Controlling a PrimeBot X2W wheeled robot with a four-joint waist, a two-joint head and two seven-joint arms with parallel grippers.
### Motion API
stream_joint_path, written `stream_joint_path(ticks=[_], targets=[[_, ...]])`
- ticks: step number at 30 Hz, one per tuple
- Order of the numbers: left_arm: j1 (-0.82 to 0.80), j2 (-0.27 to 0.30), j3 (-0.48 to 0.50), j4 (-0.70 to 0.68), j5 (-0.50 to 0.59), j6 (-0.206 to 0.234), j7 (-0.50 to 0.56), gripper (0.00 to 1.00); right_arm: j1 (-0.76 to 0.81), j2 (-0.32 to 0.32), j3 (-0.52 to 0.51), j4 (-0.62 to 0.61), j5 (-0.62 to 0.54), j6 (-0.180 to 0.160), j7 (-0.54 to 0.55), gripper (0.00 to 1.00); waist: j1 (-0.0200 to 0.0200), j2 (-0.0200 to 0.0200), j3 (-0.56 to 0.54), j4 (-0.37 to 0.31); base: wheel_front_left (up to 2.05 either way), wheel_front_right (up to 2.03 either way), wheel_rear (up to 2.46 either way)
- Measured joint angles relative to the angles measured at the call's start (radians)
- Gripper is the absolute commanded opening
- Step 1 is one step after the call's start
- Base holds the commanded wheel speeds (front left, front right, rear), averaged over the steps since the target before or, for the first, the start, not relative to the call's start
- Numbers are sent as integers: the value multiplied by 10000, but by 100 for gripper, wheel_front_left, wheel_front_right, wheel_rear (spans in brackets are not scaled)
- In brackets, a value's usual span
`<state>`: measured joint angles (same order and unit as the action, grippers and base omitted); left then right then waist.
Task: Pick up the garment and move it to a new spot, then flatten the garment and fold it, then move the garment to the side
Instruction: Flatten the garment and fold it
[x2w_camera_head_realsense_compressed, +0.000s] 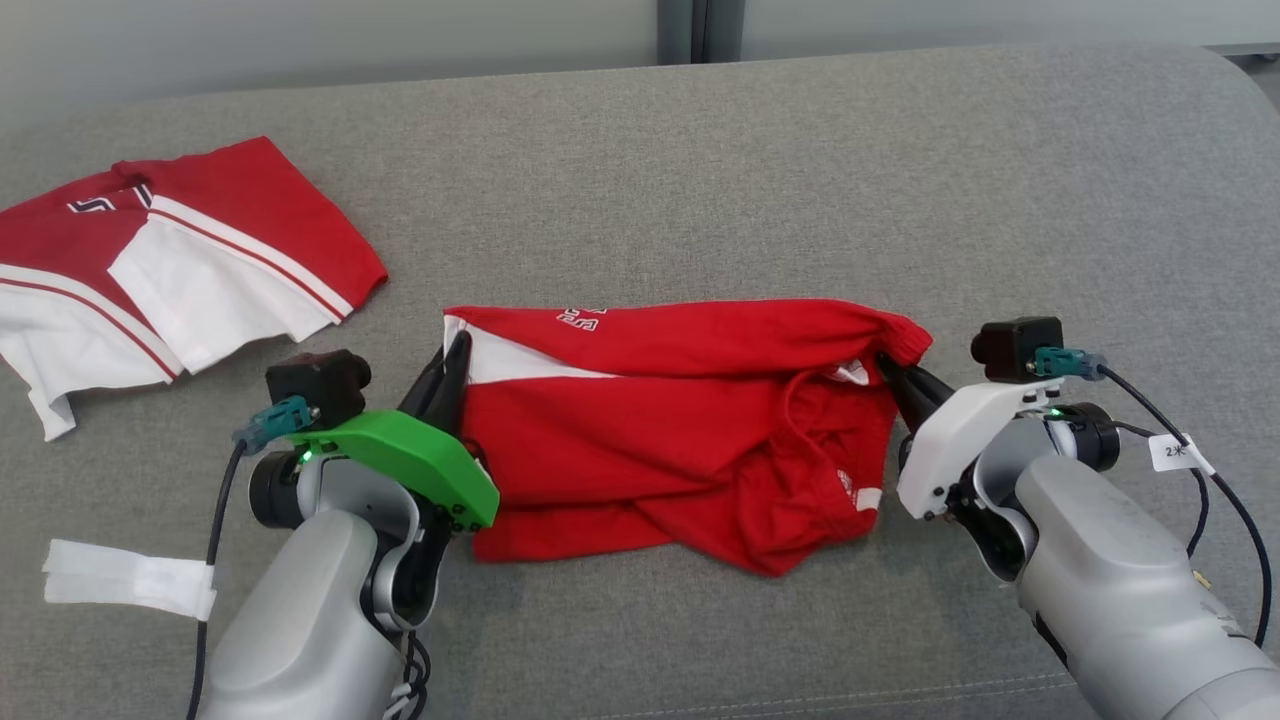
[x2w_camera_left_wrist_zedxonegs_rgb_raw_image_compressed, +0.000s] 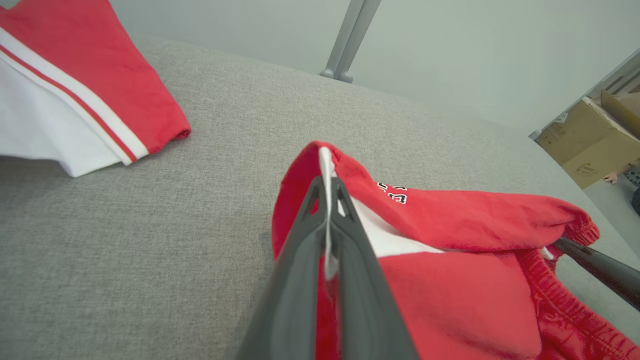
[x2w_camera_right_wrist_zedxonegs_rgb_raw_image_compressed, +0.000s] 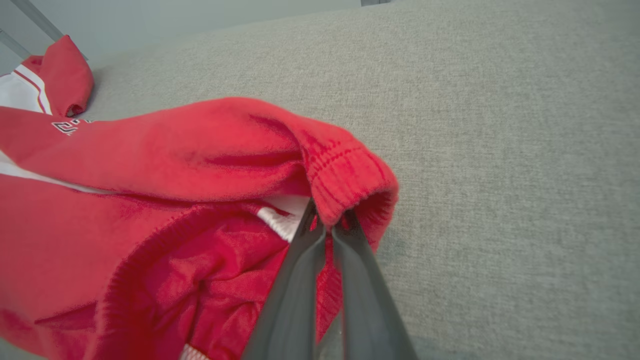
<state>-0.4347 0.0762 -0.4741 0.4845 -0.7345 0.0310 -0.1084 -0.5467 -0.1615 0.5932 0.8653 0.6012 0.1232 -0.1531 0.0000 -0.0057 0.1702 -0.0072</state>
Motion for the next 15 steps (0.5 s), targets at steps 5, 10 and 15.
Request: stream_joint_path(ticks=[5,10,15], targets=[[106,-46,224,-790,-301,-311,-522,0,56,-13,54,-249,650,0,-35,0,0,0,-99,50,0,0,0],[481,-50,313,-1484,-439,-466,-932,0,200,-328,424,-1198,1141,0,13,0,0,0,-264,146,0,0,0],[769,65,849,-2311,-539,-497,-1225,0,692,-485,1218,-2913,2263,0,345,0,0,0,-545,211,0,0,0]])
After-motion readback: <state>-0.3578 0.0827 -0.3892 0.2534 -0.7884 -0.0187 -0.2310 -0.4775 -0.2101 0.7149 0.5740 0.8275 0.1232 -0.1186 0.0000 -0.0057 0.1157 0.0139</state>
